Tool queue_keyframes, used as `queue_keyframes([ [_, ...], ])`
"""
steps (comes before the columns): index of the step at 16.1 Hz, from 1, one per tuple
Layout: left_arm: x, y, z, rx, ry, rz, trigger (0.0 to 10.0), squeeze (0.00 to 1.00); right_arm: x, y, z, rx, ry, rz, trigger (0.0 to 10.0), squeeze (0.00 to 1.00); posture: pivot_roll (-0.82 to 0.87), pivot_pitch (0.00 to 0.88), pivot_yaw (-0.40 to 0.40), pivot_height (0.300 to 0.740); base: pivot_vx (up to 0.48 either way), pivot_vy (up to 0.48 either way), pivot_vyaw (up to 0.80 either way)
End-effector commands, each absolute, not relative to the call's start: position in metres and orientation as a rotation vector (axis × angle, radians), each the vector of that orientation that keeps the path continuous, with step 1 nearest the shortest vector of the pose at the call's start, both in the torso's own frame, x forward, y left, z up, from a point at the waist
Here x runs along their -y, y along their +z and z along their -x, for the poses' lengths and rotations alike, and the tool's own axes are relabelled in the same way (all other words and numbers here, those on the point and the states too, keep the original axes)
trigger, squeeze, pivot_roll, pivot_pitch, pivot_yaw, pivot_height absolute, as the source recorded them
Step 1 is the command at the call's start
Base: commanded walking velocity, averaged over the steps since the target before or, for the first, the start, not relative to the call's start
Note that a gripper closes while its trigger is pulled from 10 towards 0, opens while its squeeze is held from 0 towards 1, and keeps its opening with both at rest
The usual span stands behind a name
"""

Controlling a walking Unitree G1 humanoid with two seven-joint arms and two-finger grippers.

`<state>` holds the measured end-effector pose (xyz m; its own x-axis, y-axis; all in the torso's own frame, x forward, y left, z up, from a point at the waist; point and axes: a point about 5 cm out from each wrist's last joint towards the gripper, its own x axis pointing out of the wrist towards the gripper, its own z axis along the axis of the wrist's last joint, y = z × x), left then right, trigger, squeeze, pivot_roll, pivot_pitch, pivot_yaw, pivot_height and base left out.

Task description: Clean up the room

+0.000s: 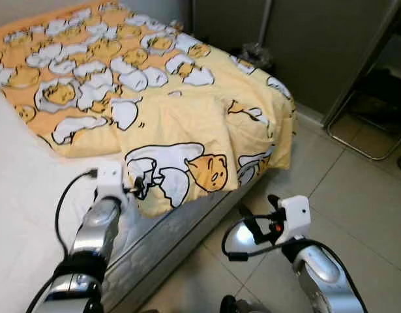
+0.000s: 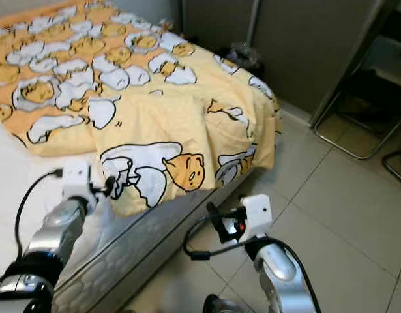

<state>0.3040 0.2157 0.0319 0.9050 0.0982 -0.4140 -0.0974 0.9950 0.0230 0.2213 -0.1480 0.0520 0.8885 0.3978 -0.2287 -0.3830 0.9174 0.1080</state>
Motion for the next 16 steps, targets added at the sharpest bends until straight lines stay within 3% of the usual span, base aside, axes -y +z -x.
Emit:
queue_keyframes([
  [1,-0.219,0.019,-0.293,-0.490,0.113,0.039,10.0,0.00,0.144,0.052,-0.216,-0.275,0.446,-0.065,10.0,0.00,-0.13,0.154,0.008,0.740,0.000,0.000,0.00],
  [9,-0.206,0.032,-0.267,-0.365,-0.036,0.141,10.0,0.00,0.138,0.051,-0.215,-0.302,0.475,-0.059,10.0,0.00,-0.10,0.157,0.002,0.740,0.000,0.000,0.00],
  [16,-0.171,0.011,-0.278,-0.444,-0.092,0.055,10.0,0.00,0.128,0.050,-0.211,-0.311,0.508,-0.070,10.0,0.00,-0.14,0.171,0.009,0.740,0.000,0.000,0.00],
])
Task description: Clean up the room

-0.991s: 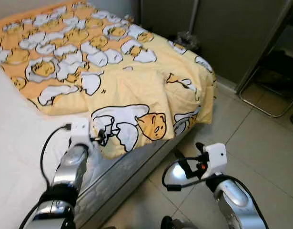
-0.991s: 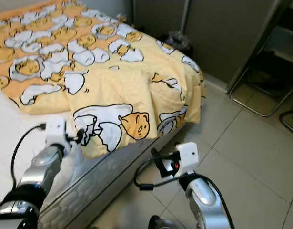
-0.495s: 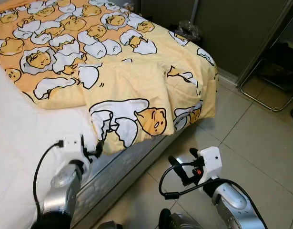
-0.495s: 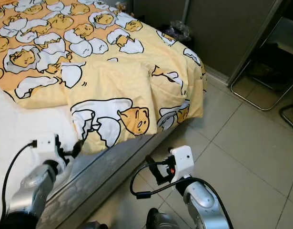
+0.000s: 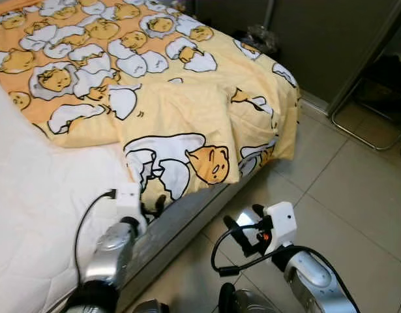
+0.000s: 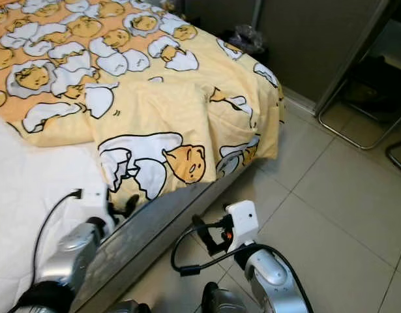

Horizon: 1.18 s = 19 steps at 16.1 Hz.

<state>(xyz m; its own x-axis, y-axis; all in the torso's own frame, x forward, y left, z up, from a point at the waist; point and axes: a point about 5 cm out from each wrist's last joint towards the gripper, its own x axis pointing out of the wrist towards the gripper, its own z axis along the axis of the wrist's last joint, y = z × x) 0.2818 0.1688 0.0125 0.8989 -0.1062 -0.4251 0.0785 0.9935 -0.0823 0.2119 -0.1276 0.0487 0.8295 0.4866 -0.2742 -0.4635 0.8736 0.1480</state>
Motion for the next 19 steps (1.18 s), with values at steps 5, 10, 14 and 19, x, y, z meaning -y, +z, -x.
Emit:
queue_keyframes([
  [5,-0.162,0.011,-0.300,-0.464,-0.044,-0.021,10.0,0.00,0.134,0.049,-0.204,-0.329,0.487,-0.064,10.0,0.00,-0.16,0.180,0.011,0.740,0.000,0.000,0.00],
  [10,-0.183,0.003,-0.295,-0.498,0.053,-0.066,10.0,0.00,0.137,0.047,-0.203,-0.339,0.477,-0.058,10.0,0.00,-0.16,0.162,0.011,0.740,0.000,0.000,0.00],
  [14,-0.206,-0.002,-0.286,-0.519,0.170,-0.129,10.0,0.00,0.139,0.045,-0.204,-0.352,0.483,-0.049,10.0,0.00,-0.15,0.145,0.004,0.740,0.000,0.000,0.00],
  [19,-0.182,-0.001,-0.291,-0.479,0.094,-0.018,10.0,0.00,0.138,0.044,-0.206,-0.356,0.494,-0.043,10.0,0.00,-0.15,0.135,-0.003,0.740,0.000,0.000,0.00],
])
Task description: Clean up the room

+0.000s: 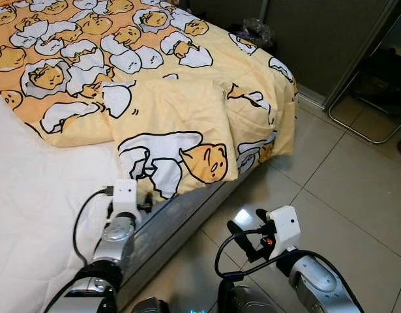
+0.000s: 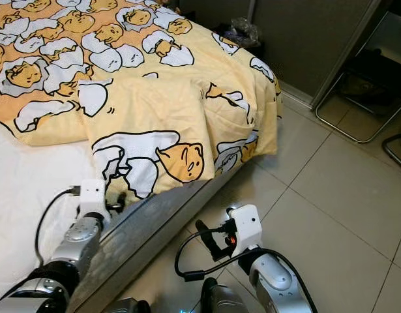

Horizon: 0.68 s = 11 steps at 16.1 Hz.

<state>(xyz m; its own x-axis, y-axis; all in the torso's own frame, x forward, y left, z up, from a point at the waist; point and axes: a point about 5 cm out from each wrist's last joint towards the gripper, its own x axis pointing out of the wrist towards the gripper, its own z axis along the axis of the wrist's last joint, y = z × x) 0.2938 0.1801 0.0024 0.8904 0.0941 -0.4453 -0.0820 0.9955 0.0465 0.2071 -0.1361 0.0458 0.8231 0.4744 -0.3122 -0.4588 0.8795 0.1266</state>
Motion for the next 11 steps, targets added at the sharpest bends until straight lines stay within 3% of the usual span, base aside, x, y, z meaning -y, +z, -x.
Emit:
queue_keyframes([
  [1,-0.177,0.000,-0.292,-0.466,0.071,0.004,10.0,0.00,0.138,0.044,-0.206,-0.357,0.494,-0.042,10.0,0.00,-0.15,0.138,-0.003,0.740,0.000,0.000,0.00],
  [2,-0.172,0.001,-0.293,-0.459,0.039,0.022,10.0,0.00,0.139,0.044,-0.206,-0.358,0.492,-0.041,10.0,0.00,-0.15,0.140,-0.004,0.740,0.000,0.000,0.00],
  [3,-0.169,-0.001,-0.291,-0.471,0.017,0.004,0.0,0.00,0.139,0.044,-0.206,-0.360,0.491,-0.041,10.0,0.00,-0.15,0.142,-0.004,0.740,0.000,0.000,0.00],
  [5,-0.170,-0.010,-0.286,-0.535,0.040,0.041,0.0,0.00,0.138,0.044,-0.206,-0.361,0.491,-0.042,10.0,0.00,-0.15,0.146,-0.006,0.740,0.000,0.000,0.00],
  [10,-0.185,-0.010,-0.292,-0.584,0.246,0.430,0.0,0.00,0.135,0.043,-0.210,-0.362,0.486,-0.052,10.0,0.00,-0.15,0.142,-0.005,0.740,0.000,0.000,0.00],
  [11,-0.184,-0.009,-0.292,-0.581,0.240,0.441,0.0,0.00,0.135,0.043,-0.210,-0.361,0.487,-0.051,10.0,0.00,-0.15,0.142,-0.005,0.740,0.000,0.000,0.00],
])
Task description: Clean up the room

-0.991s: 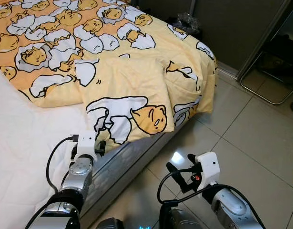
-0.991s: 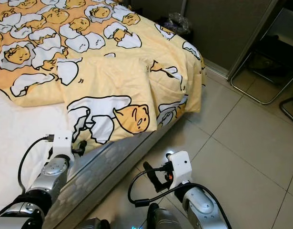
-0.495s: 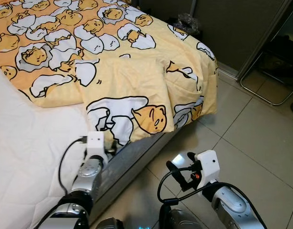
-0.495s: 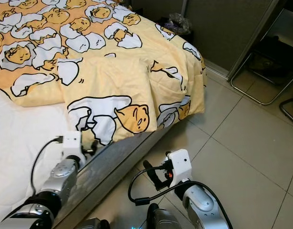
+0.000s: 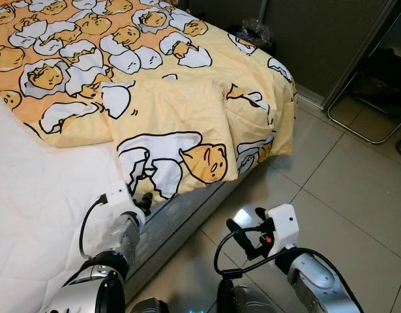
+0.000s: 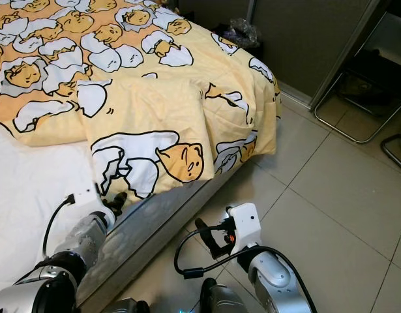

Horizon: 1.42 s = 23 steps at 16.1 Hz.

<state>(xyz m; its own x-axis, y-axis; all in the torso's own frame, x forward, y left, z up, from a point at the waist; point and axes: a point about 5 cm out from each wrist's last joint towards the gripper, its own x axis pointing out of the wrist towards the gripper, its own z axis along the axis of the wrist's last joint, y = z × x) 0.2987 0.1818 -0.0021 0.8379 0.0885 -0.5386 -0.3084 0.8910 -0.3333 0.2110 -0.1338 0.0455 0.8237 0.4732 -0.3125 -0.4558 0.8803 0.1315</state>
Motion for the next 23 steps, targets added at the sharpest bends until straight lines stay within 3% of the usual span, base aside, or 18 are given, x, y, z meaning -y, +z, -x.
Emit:
queue_keyframes([
  [1,-0.184,-0.010,-0.292,-0.578,0.239,0.493,0.0,0.00,0.136,0.044,-0.211,-0.359,0.484,-0.050,10.0,0.00,-0.16,0.142,-0.005,0.740,0.000,0.000,0.00],
  [5,-0.184,-0.010,-0.291,-0.565,0.223,0.540,0.0,0.00,0.138,0.044,-0.209,-0.362,0.487,-0.047,10.0,0.00,-0.16,0.143,-0.009,0.740,0.000,0.000,0.00],
  [15,-0.190,-0.027,-0.269,-0.601,0.135,0.414,0.0,0.00,0.137,0.042,-0.211,-0.364,0.493,-0.043,10.0,0.00,-0.14,0.139,-0.004,0.740,0.000,0.000,0.00],
  [21,-0.192,-0.046,-0.238,-0.672,-0.016,0.285,0.0,0.00,0.137,0.042,-0.212,-0.363,0.501,-0.037,10.0,0.00,-0.13,0.138,-0.002,0.740,0.000,0.000,0.00],
  [23,-0.183,-0.054,-0.223,-0.697,-0.146,0.211,0.0,0.00,0.136,0.042,-0.213,-0.362,0.505,-0.037,10.0,0.00,-0.13,0.136,0.002,0.740,0.000,0.000,0.00],
])
